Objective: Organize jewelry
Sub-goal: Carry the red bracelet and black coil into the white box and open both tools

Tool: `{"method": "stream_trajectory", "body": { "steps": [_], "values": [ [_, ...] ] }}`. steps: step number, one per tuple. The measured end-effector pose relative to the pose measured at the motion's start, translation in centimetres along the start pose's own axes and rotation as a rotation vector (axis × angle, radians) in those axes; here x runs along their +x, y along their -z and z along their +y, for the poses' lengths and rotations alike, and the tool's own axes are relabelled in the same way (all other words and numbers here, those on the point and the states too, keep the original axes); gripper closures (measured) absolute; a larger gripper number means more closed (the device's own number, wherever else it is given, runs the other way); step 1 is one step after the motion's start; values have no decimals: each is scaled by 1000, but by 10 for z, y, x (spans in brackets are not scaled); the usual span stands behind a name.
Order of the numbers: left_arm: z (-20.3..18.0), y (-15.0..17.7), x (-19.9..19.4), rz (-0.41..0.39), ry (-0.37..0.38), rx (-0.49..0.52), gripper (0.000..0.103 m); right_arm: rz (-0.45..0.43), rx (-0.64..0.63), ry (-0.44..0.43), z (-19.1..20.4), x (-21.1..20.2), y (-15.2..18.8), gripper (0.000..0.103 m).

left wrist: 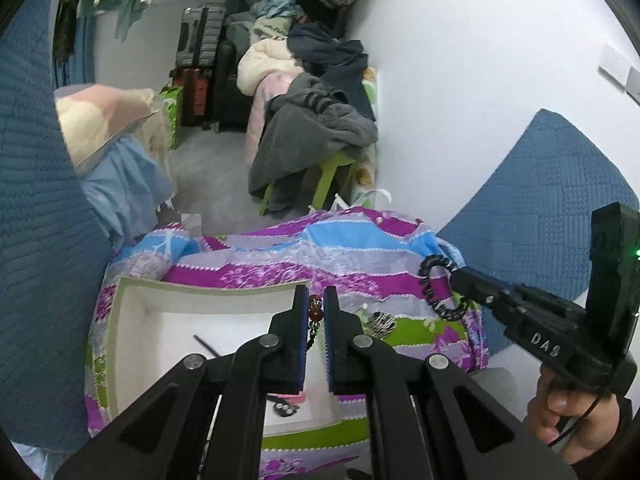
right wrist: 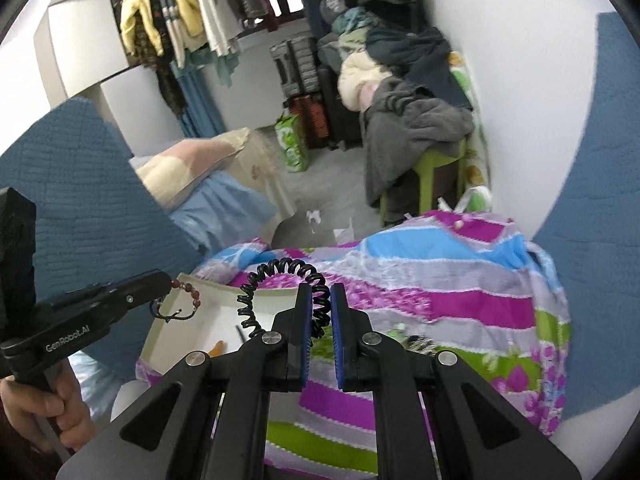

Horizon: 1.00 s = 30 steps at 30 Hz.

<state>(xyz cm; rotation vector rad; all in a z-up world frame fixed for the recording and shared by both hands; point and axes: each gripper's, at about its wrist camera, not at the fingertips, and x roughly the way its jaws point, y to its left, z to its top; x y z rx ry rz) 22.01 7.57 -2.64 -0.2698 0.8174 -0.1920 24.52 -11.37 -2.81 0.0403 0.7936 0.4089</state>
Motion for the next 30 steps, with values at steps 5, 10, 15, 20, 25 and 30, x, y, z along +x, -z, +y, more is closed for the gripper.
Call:
{"method": "stream_trajectory", "body": {
  "steps": [5,10,15,20,25,30],
  "values": [
    [33,11,11,37,-31,-34,98,60,-33,-33,27,34,9,96],
    [62,28,29,87,-54,-76,98,128,-59,-56,45,66,26,96],
    [86,50,52,141,-82,-106,98,217,-101,-69,60,101,48,96],
    [106,67,71,197,-141,-109,98,281,-142,-62,71,128,66,96],
    [116,82,75,216,-167,-128,98,307,-166,-76,74,138,79,95],
    [113,84,65,188,-150,-141,97,333,-169,-88,71,143,85,94]
  ]
}}
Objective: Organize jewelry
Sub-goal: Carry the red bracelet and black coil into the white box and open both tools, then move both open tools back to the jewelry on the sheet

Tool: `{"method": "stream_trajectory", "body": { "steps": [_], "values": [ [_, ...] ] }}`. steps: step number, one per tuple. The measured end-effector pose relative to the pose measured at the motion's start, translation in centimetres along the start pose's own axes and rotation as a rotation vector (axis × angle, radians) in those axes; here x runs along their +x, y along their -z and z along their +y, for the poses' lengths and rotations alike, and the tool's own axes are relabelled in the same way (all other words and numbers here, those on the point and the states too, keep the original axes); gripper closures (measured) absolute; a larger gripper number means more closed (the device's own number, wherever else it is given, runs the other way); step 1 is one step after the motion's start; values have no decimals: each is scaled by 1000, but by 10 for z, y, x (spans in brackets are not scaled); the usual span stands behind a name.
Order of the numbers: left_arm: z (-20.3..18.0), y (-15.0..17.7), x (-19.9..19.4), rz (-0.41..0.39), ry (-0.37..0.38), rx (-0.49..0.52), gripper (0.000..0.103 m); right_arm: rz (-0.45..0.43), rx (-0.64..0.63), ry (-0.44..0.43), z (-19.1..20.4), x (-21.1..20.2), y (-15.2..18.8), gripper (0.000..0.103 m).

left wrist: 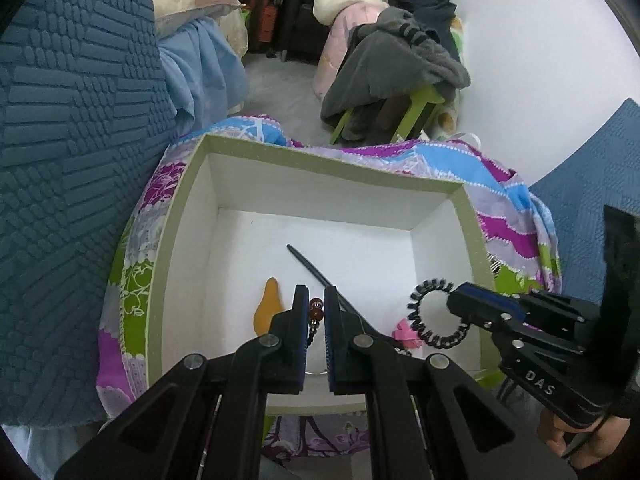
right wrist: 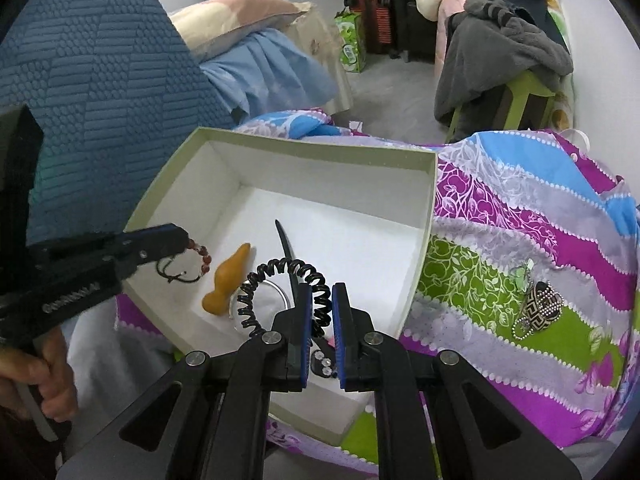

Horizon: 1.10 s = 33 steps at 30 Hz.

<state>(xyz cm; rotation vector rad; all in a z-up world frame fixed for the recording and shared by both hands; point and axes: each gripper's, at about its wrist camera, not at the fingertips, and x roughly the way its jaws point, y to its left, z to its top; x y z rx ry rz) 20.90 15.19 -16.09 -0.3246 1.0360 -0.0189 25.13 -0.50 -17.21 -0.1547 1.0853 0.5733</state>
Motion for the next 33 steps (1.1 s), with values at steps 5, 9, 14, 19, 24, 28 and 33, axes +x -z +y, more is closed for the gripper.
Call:
{"method": "stream_trajectory", "body": {
  "steps": [5,9,14,19,24,28,33],
  "values": [
    [-9,-6,-23,-40,4,-2,96,-9,2,-4,0,-9,-5,90],
    [-18,-11,-43,-76,5,7,91,-56,-2,-17,2,-30,-11,79],
    [-34,-16,-81,-184,-14,25,37,-148,-28,-18,5,-70,-21,79],
    [-57,-23,-115,-258,-6,47,33,-251,-41,-10,3,-117,-27,79],
    [-82,-27,-142,-333,2,62,20,-336,-58,20,-3,-155,-26,78],
    [-109,-25,-151,-364,-5,104,20,-378,-49,40,-15,-174,-22,78],
    [-130,-22,-155,-405,6,108,20,-404,-35,66,-33,-189,-12,78]
  ]
}}
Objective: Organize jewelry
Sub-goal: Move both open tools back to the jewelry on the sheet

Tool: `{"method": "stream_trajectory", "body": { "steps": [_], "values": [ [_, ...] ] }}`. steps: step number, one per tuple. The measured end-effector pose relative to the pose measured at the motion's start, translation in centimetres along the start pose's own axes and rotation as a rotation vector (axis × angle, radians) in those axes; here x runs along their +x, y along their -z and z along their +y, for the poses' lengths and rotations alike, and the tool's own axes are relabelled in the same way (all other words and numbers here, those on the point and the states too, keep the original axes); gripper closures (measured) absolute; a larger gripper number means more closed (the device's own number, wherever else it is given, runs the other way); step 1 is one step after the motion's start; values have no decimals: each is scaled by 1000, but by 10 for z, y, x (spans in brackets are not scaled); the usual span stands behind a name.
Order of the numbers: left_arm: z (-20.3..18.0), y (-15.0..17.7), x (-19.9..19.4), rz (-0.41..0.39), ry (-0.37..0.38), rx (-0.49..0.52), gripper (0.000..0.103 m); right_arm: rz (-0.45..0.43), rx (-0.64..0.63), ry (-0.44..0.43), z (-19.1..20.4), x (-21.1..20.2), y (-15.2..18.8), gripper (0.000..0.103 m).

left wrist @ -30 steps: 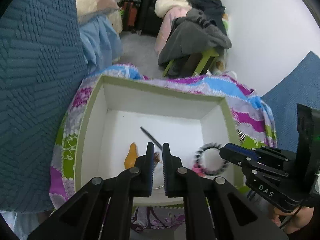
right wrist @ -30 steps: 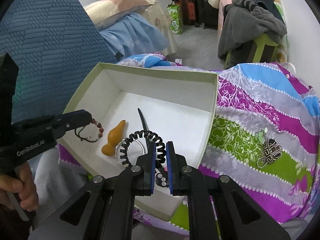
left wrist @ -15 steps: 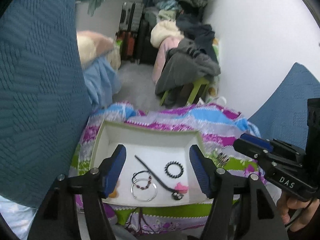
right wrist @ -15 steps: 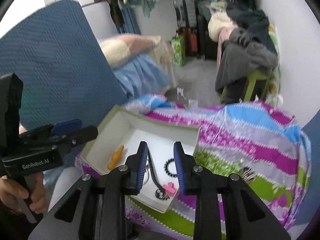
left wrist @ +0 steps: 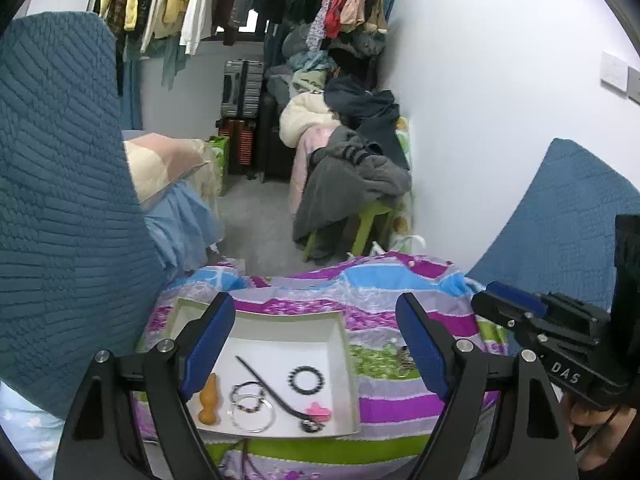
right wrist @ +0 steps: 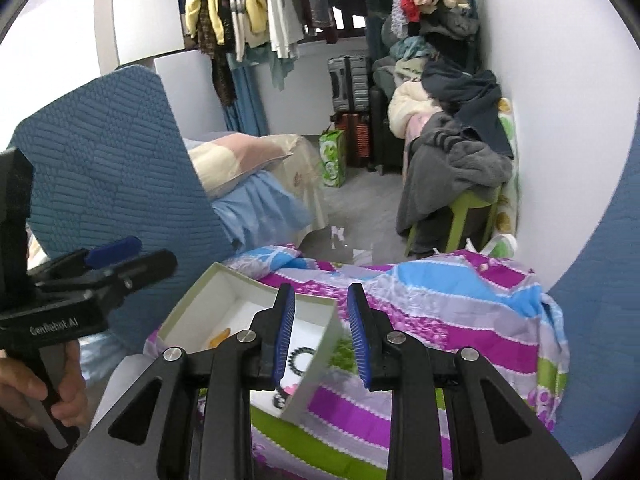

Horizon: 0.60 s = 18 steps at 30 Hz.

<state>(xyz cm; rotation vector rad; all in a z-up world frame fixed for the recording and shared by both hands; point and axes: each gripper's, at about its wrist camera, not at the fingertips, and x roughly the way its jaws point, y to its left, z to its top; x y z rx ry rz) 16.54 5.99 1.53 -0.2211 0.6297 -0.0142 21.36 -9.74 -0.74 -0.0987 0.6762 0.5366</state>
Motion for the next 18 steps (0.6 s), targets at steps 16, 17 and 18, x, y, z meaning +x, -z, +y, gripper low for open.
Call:
{"method": "stream_trajectory", "body": {
  "steps": [16,17,18],
  "values": [
    [-61,35,46,59,104,-7,20,-20,71,83,-72,-17,40,78],
    [-63,37,49,67,110,-9,21,-22,73,87,-76,-17,43,78],
    [-66,41,54,78,119,-13,21,-24,76,91,-80,-16,47,78]
  ]
}}
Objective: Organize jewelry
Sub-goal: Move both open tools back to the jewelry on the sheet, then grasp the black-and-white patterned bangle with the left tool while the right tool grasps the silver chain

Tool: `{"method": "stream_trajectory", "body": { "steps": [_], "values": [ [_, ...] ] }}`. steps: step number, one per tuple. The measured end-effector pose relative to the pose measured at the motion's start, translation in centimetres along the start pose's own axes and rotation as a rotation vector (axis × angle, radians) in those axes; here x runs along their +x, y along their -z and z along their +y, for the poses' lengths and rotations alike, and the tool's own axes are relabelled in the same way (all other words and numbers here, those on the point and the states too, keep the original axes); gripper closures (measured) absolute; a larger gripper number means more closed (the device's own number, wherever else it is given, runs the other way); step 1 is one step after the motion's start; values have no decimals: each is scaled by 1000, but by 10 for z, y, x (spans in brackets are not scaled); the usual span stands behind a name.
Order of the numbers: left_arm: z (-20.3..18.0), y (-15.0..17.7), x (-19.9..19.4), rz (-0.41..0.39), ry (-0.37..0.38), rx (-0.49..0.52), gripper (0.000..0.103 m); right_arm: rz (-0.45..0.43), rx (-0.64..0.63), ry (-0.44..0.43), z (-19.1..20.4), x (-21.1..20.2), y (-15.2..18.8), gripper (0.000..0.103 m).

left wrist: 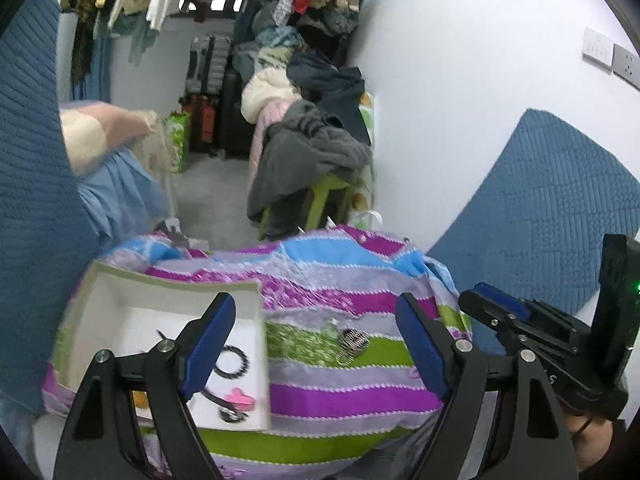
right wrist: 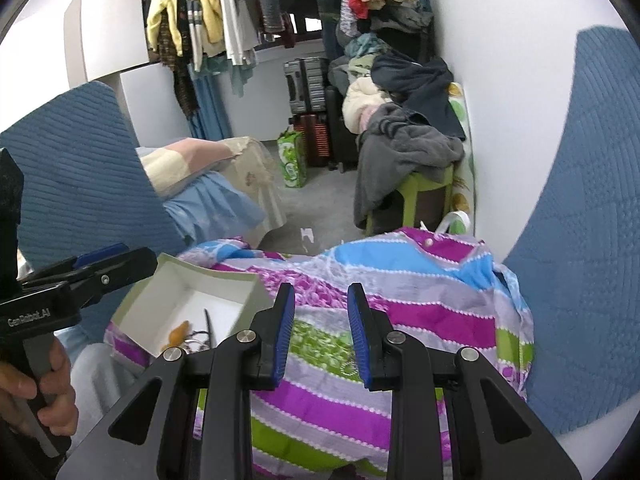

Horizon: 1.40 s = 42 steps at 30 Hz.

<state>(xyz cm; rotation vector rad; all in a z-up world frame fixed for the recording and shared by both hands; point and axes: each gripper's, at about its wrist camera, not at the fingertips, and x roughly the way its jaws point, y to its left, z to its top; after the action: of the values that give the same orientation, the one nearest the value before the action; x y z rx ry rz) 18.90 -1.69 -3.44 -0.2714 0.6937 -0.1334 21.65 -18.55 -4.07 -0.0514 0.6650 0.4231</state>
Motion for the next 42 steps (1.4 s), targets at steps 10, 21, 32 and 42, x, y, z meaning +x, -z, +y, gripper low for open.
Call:
{"method": "stream_trajectory", "body": {
  "steps": [10,21,32,42],
  "values": [
    [-20,33,67,124,82,-16,33,62,96,16,-48,35,50,78],
    [-31,69,152,280,145,-46,49,207,220,-70,-98,113,90,78],
    [-20,93,237,385,170,-142,68,350,320,-201,-130,186,96,78],
    [-13,103,264,407,157,-163,74,434,350,-261,-133,217,104,85]
  ]
}}
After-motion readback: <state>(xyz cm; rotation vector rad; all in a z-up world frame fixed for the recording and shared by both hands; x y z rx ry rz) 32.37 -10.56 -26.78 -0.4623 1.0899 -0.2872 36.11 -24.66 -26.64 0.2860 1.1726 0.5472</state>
